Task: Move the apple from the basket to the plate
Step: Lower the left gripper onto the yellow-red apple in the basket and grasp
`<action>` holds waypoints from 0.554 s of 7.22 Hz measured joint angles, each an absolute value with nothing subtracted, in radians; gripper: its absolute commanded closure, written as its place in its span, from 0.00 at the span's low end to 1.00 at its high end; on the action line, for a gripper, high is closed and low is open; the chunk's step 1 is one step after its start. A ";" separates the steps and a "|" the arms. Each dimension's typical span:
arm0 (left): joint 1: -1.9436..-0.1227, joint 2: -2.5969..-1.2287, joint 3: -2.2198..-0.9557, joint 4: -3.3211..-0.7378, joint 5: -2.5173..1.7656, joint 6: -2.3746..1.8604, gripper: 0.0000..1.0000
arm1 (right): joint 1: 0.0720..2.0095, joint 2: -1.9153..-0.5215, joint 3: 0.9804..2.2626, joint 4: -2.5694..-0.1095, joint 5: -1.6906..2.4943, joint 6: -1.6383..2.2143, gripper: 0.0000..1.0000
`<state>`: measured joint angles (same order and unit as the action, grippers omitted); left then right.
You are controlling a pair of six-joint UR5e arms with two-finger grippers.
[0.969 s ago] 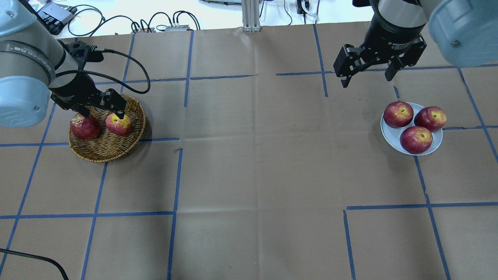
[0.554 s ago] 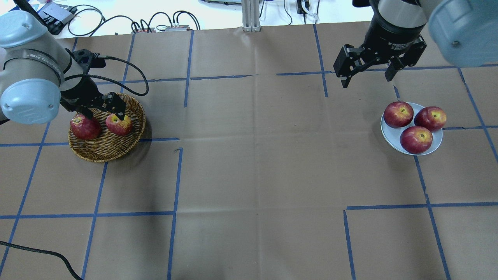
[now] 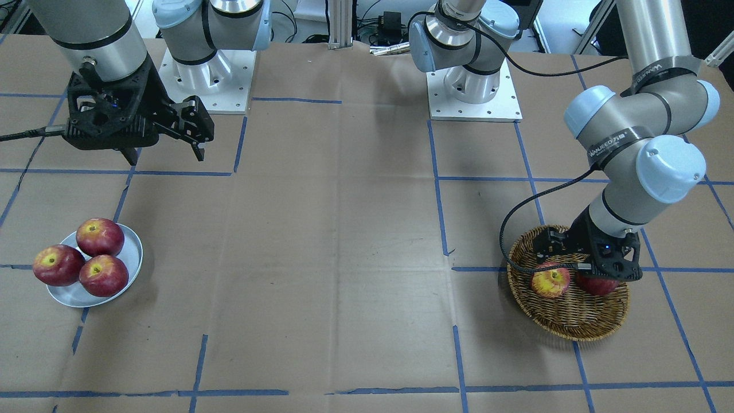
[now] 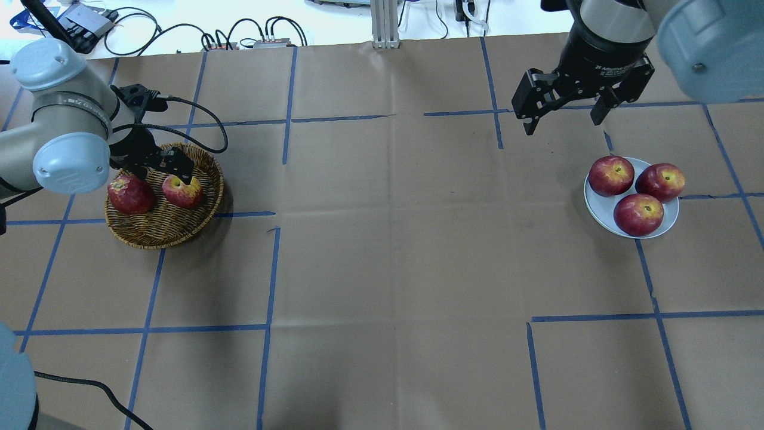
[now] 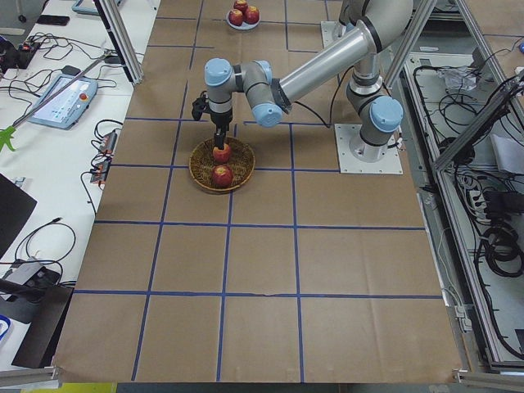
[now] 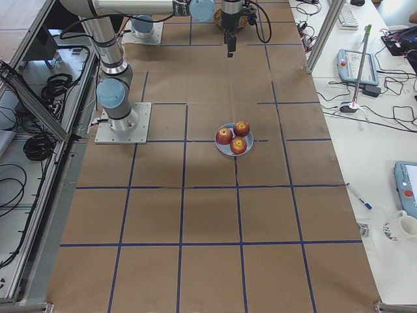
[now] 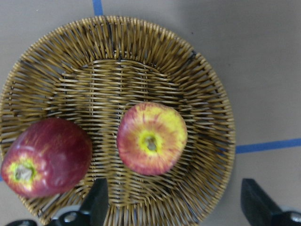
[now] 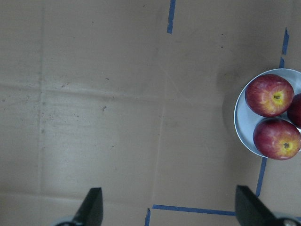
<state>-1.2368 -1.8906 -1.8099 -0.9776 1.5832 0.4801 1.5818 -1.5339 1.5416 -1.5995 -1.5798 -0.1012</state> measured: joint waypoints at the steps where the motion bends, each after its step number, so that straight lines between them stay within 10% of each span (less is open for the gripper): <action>1: -1.224 -1.911 -1.812 -0.963 1.583 0.494 0.02 | 1.582 -1.534 1.542 -1.599 -1.580 -0.101 0.00; 4: -1.219 -1.944 -1.820 -0.954 1.574 0.492 0.04 | 1.582 -1.534 1.543 -1.599 -1.579 -0.101 0.00</action>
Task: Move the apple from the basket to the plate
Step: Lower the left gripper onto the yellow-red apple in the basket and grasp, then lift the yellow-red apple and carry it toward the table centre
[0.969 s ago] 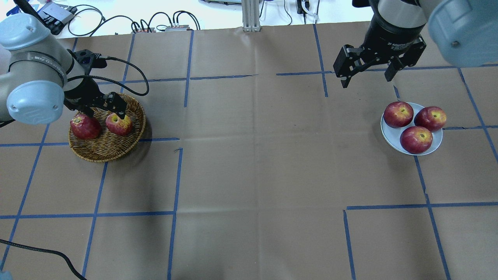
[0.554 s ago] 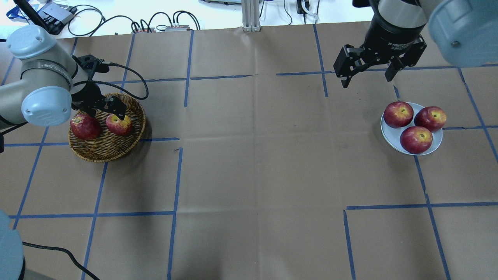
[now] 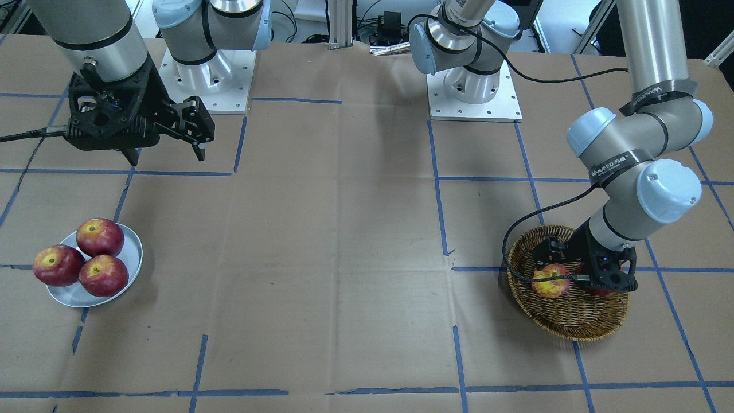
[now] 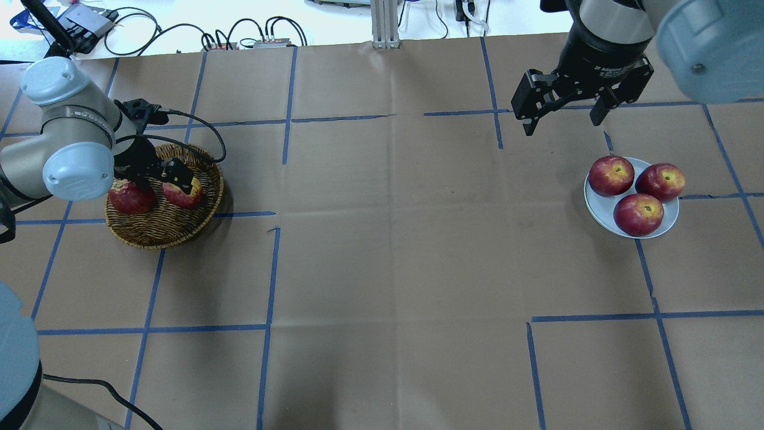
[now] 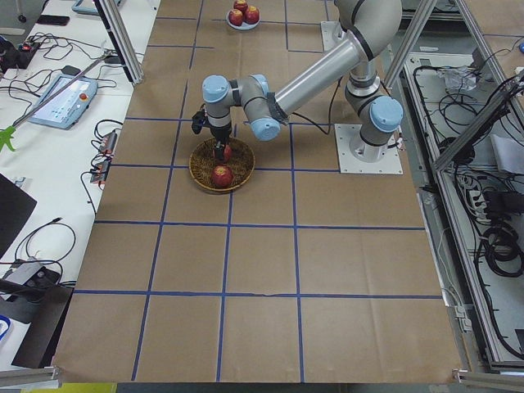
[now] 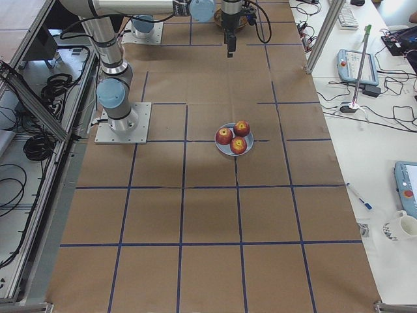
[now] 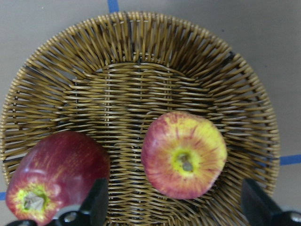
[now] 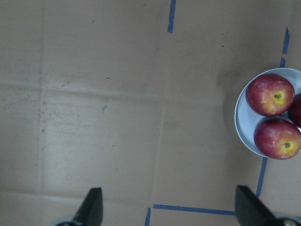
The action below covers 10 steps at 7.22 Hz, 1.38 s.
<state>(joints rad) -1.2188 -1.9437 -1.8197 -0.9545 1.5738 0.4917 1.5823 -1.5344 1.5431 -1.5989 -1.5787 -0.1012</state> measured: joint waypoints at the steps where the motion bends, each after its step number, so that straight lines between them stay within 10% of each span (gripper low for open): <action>1: -1.222 -1.952 -1.820 -0.954 1.572 0.478 0.06 | 1.582 -1.535 1.543 -1.599 -1.579 -0.101 0.00; 5: -1.231 -1.992 -1.815 -0.954 1.581 0.450 0.56 | 1.582 -1.534 1.543 -1.599 -1.578 -0.101 0.00; 10: -1.317 -1.928 -1.767 -0.997 1.587 0.369 0.58 | 1.582 -1.534 1.543 -1.600 -1.578 -0.101 0.00</action>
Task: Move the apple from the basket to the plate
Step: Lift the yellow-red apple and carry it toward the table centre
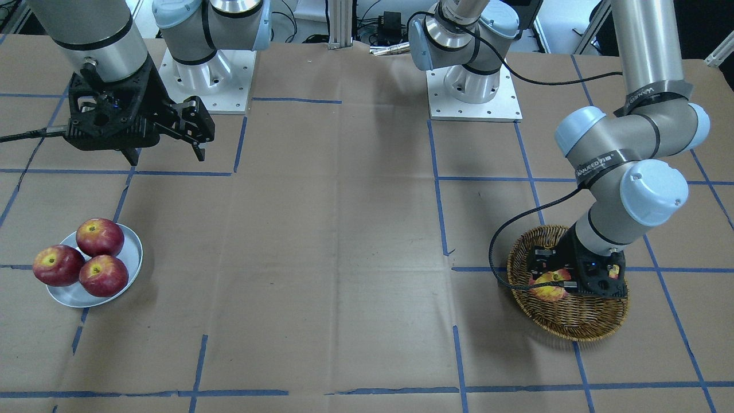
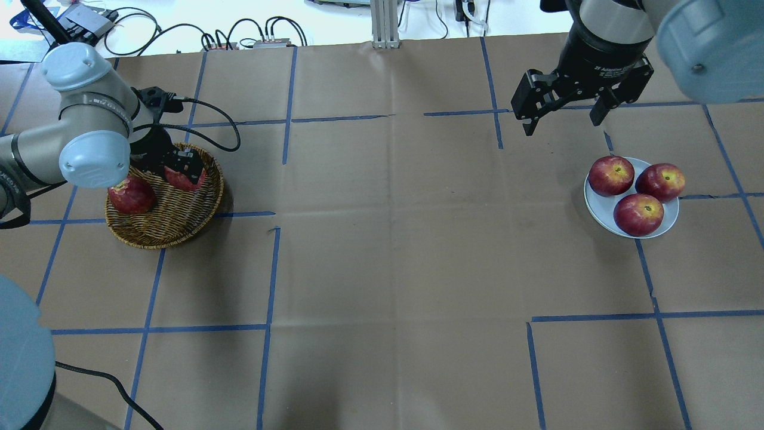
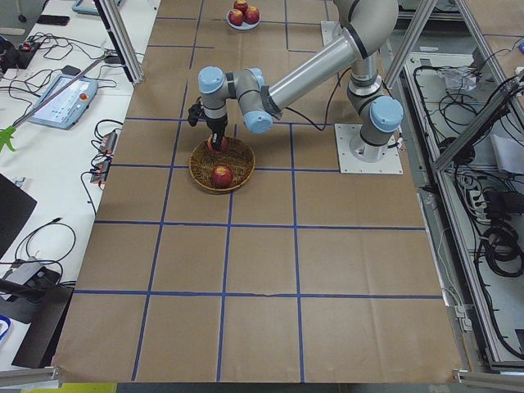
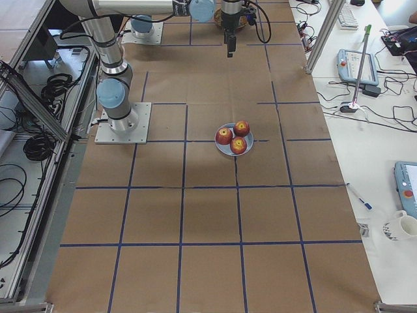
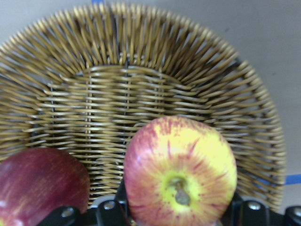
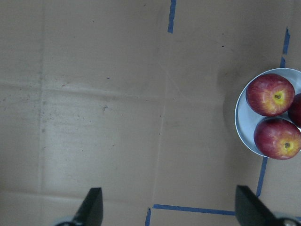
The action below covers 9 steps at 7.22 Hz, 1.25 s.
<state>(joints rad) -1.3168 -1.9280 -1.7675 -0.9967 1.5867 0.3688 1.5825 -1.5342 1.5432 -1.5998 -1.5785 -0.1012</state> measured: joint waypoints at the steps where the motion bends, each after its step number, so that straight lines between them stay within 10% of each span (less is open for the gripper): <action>1: -1.378 -1.908 -1.761 -1.028 1.587 0.275 0.58 | 1.583 -1.534 1.543 -1.600 -1.578 -0.101 0.00; 9: -1.845 -2.051 -1.592 -1.057 1.615 -0.337 0.58 | 1.582 -1.534 1.544 -1.599 -1.579 -0.101 0.00</action>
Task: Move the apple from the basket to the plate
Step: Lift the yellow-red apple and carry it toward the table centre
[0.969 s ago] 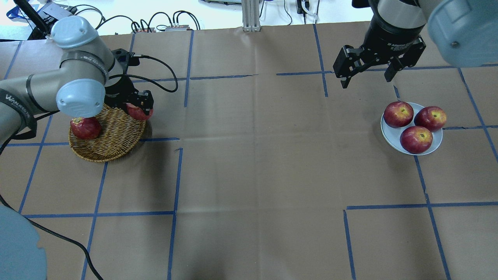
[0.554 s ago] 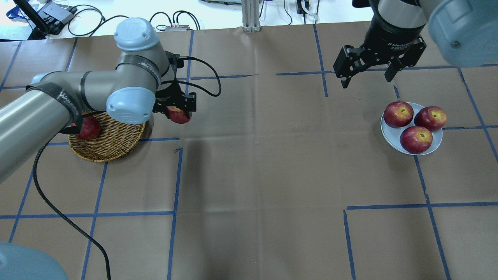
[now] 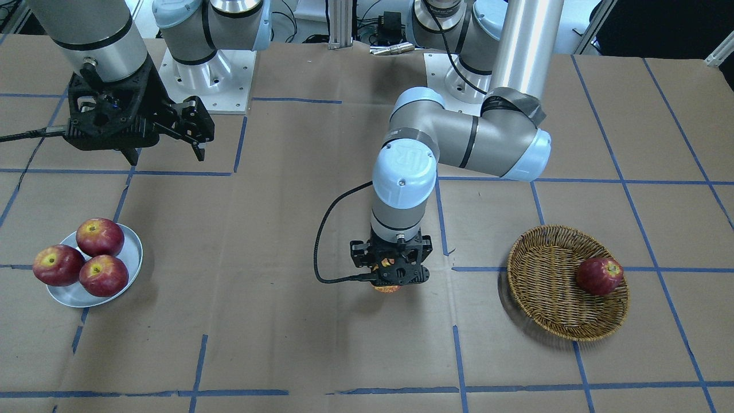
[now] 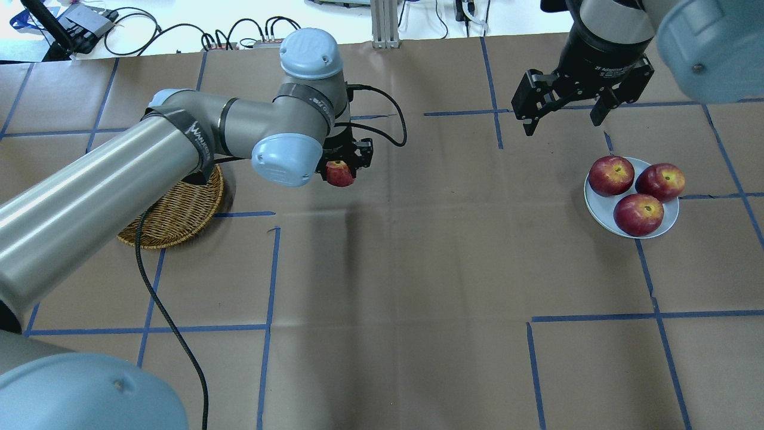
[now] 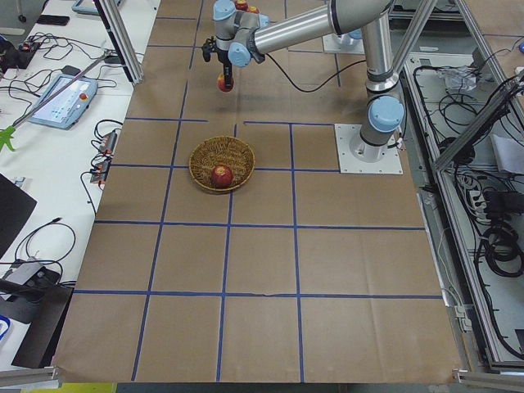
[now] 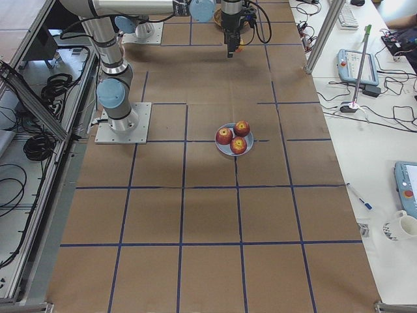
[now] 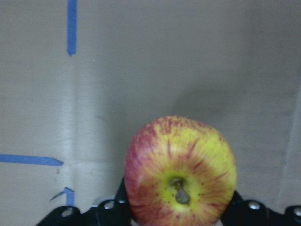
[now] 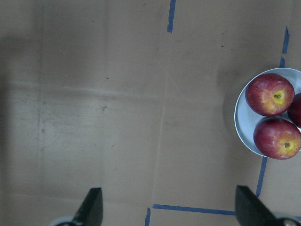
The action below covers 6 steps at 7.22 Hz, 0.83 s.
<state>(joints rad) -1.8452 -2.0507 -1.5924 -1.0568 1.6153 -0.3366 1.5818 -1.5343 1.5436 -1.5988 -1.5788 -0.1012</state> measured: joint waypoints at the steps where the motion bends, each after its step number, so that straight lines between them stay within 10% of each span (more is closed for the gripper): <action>1: -1.872 -2.075 -1.569 -1.063 1.615 -0.368 0.58 | 1.582 -1.535 1.544 -1.599 -1.579 -0.101 0.00; 6: -1.955 -2.137 -1.554 -1.057 1.607 -0.468 0.55 | 1.582 -1.526 1.550 -1.592 -1.567 -0.101 0.00</action>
